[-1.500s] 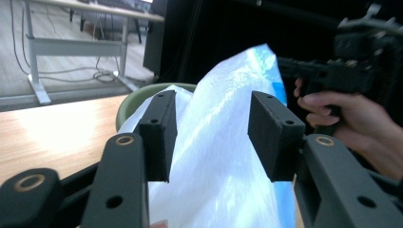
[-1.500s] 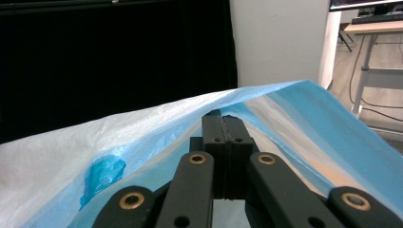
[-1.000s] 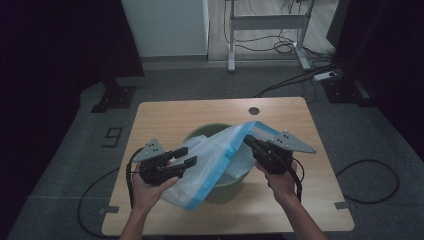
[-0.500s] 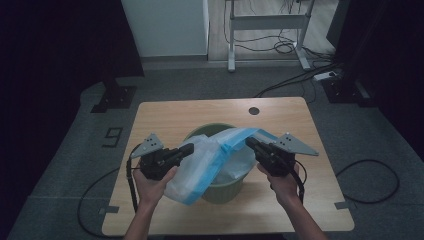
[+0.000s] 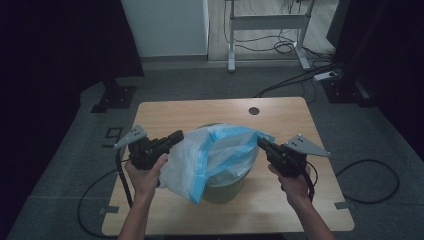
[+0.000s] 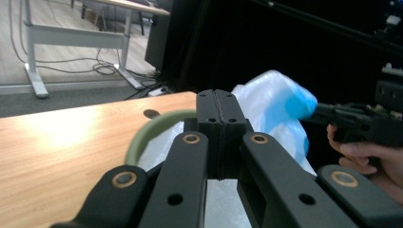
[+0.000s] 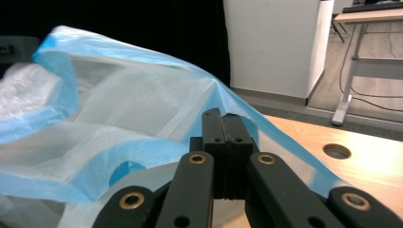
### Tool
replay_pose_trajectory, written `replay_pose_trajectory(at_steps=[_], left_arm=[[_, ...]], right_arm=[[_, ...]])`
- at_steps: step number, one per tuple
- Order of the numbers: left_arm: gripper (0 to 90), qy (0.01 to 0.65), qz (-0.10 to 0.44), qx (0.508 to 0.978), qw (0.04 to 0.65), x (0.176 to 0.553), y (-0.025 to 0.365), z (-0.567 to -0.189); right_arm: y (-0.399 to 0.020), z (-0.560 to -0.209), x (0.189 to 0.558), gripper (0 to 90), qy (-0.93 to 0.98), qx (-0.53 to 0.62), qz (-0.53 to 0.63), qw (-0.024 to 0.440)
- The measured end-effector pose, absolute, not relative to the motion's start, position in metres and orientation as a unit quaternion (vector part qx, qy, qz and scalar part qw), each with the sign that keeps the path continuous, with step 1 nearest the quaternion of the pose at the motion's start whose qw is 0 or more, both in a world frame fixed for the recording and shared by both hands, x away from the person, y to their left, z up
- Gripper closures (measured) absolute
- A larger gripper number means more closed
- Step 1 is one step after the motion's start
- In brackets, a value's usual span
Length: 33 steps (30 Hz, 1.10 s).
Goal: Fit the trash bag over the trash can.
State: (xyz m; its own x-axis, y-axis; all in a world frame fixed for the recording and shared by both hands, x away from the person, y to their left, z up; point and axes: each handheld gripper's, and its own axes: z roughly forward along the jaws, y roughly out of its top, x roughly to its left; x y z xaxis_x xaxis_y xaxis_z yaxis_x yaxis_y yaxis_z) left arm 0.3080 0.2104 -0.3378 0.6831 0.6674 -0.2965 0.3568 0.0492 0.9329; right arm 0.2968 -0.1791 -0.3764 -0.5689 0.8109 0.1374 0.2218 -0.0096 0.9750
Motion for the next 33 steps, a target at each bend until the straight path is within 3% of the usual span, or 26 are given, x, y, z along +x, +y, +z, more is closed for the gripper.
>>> replay_pose_trajectory(at_steps=[22,33], left_arm=[[90.0,0.411,0.125,0.621,0.655,0.344,0.240,-0.327],[90.0,0.394,0.132,0.616,0.669,0.312,0.254,-0.336]], right_arm=[[-0.229,-0.349,0.337,89.2,0.634,0.435,0.572,0.287],[-0.248,-0.351,0.313,89.2,0.618,0.440,0.582,0.291]])
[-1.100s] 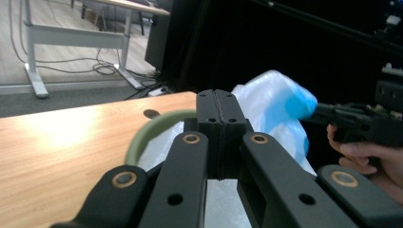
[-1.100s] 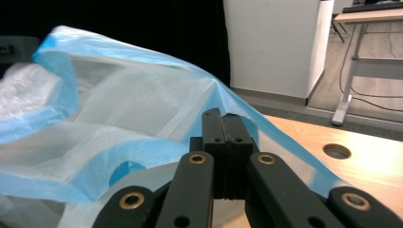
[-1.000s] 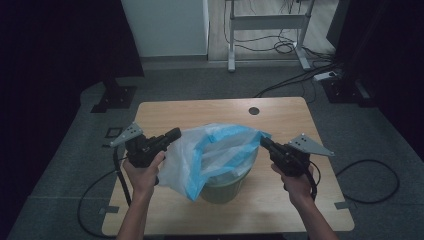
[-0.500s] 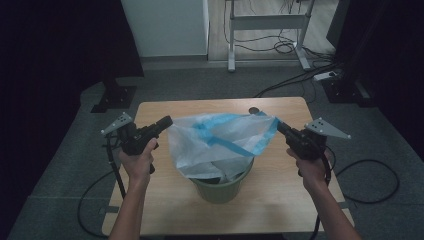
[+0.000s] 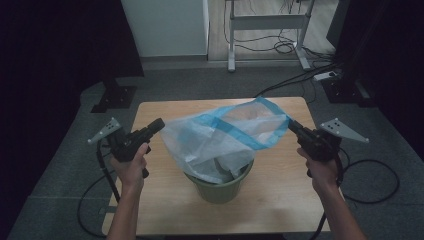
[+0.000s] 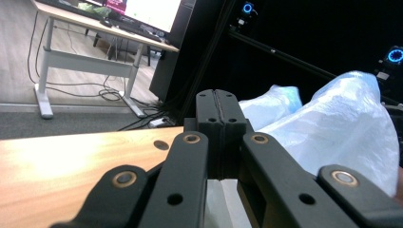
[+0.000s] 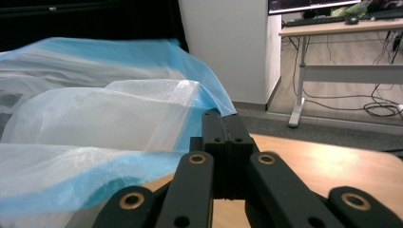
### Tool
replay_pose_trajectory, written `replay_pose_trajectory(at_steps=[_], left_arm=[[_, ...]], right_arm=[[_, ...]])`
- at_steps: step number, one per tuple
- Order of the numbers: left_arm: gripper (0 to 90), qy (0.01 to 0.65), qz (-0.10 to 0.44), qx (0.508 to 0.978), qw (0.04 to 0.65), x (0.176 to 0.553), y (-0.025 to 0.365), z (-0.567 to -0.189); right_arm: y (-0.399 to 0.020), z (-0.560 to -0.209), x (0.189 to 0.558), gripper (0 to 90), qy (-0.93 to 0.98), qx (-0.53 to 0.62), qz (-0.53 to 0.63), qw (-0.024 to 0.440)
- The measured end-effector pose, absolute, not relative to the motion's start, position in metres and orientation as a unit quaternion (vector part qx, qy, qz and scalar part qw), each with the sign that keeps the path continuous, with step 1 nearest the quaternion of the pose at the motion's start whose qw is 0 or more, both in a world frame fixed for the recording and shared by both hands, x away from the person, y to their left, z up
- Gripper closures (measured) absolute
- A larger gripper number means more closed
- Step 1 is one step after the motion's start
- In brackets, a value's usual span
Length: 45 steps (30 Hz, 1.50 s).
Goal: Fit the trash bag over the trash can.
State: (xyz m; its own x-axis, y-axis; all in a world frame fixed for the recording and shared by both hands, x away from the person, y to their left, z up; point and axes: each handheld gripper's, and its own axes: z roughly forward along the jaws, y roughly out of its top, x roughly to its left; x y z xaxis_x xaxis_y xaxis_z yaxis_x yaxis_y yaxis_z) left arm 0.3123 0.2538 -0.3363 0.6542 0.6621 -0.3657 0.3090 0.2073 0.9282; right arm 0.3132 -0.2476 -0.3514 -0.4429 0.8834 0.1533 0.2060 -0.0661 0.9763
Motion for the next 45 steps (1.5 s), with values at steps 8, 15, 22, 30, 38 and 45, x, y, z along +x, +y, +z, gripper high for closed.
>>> replay_pose_trajectory(at_steps=[8,15,22,30,38,45], left_arm=[[89.9,0.402,0.107,0.617,0.669,0.288,0.266,-0.368],[89.9,0.399,0.090,0.620,0.669,0.276,0.265,-0.385],[89.9,0.399,0.083,0.630,0.661,0.268,0.261,-0.397],[89.9,0.406,0.082,0.625,0.661,0.266,0.265,-0.402],[89.9,0.412,0.071,0.625,0.660,0.261,0.269,-0.417],[89.9,0.404,0.072,0.627,0.662,0.261,0.266,-0.413]], right_arm=[[-0.254,-0.383,0.287,89.2,0.629,0.447,0.576,0.268],[-0.255,-0.405,0.280,89.2,0.633,0.457,0.573,0.250],[-0.255,-0.428,0.279,89.1,0.641,0.467,0.564,0.229],[-0.255,-0.433,0.277,89.1,0.643,0.469,0.562,0.226],[-0.246,-0.448,0.275,88.3,0.653,0.473,0.550,0.216],[-0.245,-0.423,0.266,61.7,0.635,0.463,0.563,0.257]])
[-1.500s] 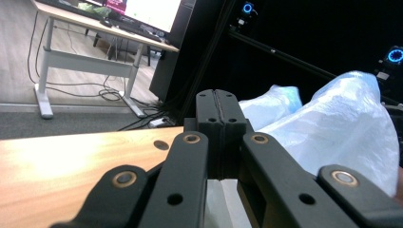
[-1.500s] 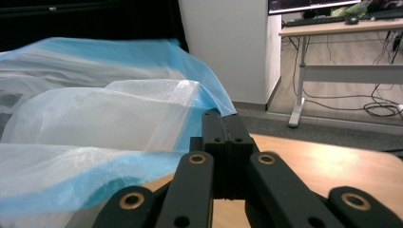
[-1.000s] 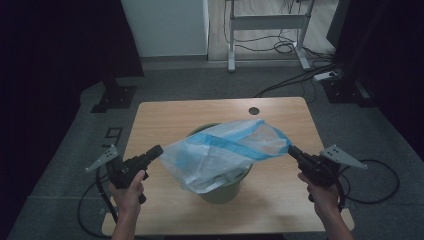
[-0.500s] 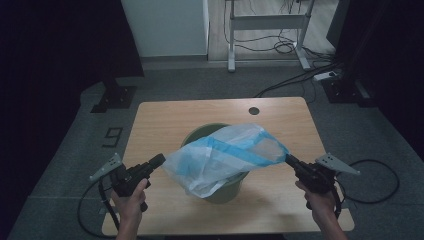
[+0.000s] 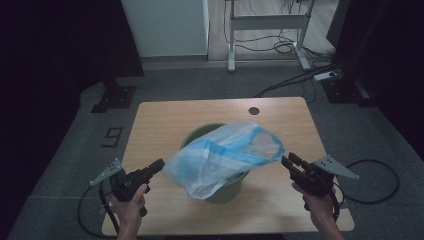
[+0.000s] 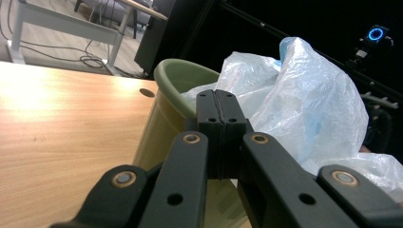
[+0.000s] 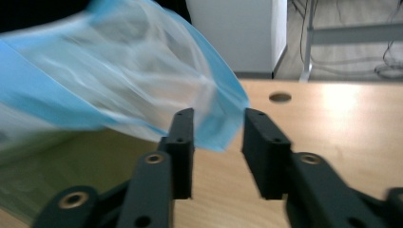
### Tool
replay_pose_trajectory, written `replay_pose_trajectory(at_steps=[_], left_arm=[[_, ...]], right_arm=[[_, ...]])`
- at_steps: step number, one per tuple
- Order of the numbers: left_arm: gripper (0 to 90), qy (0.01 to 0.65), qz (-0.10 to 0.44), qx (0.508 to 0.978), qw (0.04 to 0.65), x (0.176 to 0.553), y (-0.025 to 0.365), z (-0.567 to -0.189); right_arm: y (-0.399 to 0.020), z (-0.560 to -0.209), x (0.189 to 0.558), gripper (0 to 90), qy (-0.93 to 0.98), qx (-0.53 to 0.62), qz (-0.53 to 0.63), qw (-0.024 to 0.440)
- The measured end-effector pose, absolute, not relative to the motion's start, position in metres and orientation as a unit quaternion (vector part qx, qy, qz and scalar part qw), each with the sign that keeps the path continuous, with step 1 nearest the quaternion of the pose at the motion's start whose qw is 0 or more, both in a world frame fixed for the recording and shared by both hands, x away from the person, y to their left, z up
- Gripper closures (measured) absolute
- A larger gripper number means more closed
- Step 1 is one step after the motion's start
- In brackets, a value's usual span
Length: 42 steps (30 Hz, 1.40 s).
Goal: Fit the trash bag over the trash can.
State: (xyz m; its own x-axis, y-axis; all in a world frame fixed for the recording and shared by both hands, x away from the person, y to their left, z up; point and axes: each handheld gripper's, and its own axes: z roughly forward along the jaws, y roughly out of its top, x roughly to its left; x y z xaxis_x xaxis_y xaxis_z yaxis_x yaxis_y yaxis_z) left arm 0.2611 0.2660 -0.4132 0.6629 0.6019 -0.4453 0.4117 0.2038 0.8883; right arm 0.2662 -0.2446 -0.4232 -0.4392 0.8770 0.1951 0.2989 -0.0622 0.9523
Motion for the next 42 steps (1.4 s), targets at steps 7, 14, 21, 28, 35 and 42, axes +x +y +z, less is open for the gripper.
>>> replay_pose_trajectory(at_steps=[7,14,21,28,35,42], left_arm=[[89.9,0.400,0.069,0.630,0.662,0.263,0.260,-0.410],[89.8,0.401,0.067,0.630,0.662,0.264,0.260,-0.410],[89.8,0.403,0.066,0.628,0.662,0.264,0.261,-0.411],[89.9,0.404,0.063,0.628,0.662,0.265,0.260,-0.413],[89.8,0.409,0.063,0.630,0.657,0.261,0.264,-0.417],[89.8,0.417,0.061,0.633,0.649,0.258,0.273,-0.427]], right_arm=[[-0.228,-0.395,0.258,51.9,0.649,0.409,0.592,0.247],[-0.203,-0.388,0.262,44.9,0.685,0.366,0.598,0.198],[-0.191,-0.399,0.262,40.3,0.707,0.340,0.597,0.170],[-0.185,-0.404,0.256,67.6,0.727,0.309,0.584,0.186],[-0.191,-0.416,0.247,88.5,0.736,0.293,0.587,0.166],[-0.199,-0.448,0.246,88.8,0.762,0.290,0.565,0.130]])
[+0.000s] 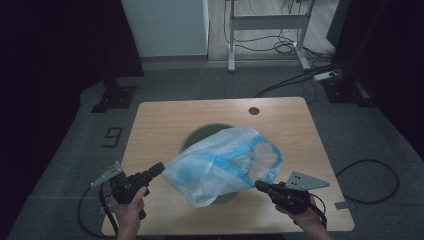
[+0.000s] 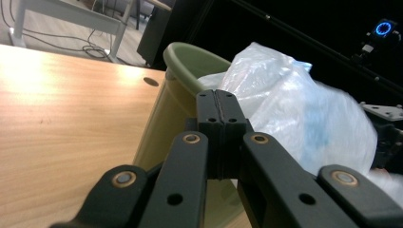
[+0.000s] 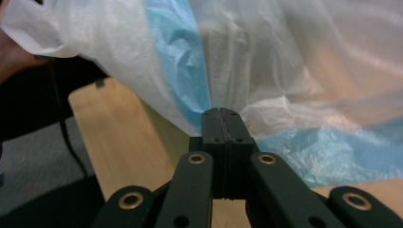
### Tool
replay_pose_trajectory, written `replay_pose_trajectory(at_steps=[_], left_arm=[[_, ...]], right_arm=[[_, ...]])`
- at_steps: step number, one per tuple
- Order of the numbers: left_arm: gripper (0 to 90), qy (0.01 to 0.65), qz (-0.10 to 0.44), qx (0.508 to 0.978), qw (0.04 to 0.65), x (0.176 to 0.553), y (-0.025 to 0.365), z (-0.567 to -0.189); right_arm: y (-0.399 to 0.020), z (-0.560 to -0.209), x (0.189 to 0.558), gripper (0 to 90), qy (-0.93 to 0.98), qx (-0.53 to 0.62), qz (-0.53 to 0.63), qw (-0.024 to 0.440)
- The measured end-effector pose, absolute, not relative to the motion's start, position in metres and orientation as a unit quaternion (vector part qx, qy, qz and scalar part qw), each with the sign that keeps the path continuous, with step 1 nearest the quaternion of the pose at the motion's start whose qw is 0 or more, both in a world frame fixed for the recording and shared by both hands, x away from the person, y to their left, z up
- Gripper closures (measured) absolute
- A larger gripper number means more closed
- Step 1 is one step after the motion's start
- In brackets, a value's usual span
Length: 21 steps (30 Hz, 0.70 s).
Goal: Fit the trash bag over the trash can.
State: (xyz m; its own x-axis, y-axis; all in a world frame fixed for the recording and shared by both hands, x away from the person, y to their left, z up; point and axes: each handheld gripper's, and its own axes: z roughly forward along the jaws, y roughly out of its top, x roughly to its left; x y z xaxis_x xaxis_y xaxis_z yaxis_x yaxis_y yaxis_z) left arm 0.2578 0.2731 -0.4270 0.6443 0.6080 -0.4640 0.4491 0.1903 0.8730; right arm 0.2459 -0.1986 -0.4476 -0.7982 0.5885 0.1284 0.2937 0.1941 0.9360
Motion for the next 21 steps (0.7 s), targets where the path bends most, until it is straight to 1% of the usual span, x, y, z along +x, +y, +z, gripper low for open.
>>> replay_pose_trajectory(at_steps=[3,6,14,18,21], left_arm=[[89.8,0.420,0.059,0.636,0.645,0.257,0.275,-0.431],[89.8,0.424,0.055,0.639,0.639,0.256,0.276,-0.436],[89.8,0.435,0.046,0.647,0.625,0.258,0.276,-0.451],[89.8,0.439,0.047,0.650,0.619,0.260,0.275,-0.453],[89.8,0.436,0.045,0.648,0.623,0.259,0.275,-0.452]], right_arm=[[-0.201,-0.458,0.250,88.8,0.772,0.292,0.552,0.120],[-0.201,-0.464,0.254,88.8,0.779,0.297,0.539,0.118],[-0.195,-0.476,0.267,88.7,0.800,0.308,0.498,0.132],[-0.188,-0.480,0.272,88.7,0.814,0.311,0.467,0.151],[-0.184,-0.484,0.274,88.7,0.817,0.314,0.459,0.155]])
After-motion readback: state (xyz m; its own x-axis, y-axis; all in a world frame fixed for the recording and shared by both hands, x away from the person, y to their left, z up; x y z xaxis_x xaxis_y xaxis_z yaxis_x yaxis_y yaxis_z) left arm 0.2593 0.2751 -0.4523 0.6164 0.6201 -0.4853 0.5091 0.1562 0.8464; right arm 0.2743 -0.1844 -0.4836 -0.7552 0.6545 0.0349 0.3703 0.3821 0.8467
